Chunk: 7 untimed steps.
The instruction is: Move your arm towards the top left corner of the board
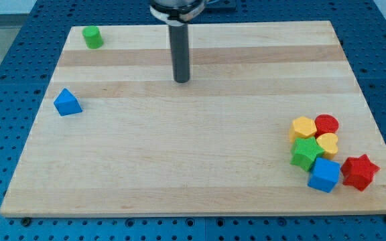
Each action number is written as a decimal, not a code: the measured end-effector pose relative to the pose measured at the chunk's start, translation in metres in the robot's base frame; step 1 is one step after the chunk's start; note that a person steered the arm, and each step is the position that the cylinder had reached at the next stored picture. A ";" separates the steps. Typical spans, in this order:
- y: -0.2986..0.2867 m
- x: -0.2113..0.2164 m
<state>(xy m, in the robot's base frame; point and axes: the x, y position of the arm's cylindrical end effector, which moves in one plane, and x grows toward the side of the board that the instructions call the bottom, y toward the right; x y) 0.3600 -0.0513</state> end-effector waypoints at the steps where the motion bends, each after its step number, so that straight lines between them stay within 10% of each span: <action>1: -0.038 0.000; 7: -0.210 -0.002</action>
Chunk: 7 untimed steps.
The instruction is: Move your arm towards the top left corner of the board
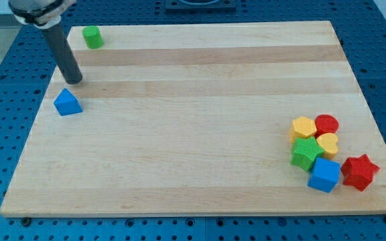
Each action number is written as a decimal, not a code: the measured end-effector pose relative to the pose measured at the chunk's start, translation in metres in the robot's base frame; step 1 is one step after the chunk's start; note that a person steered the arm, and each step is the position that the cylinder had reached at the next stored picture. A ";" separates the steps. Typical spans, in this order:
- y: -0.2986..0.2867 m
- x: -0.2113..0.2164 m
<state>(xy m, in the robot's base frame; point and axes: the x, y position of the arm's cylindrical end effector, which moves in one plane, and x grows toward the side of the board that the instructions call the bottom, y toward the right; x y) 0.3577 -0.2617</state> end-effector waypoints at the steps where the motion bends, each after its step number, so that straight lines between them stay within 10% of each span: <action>1: -0.020 -0.009; 7: -0.031 -0.077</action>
<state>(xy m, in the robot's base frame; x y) 0.2804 -0.2924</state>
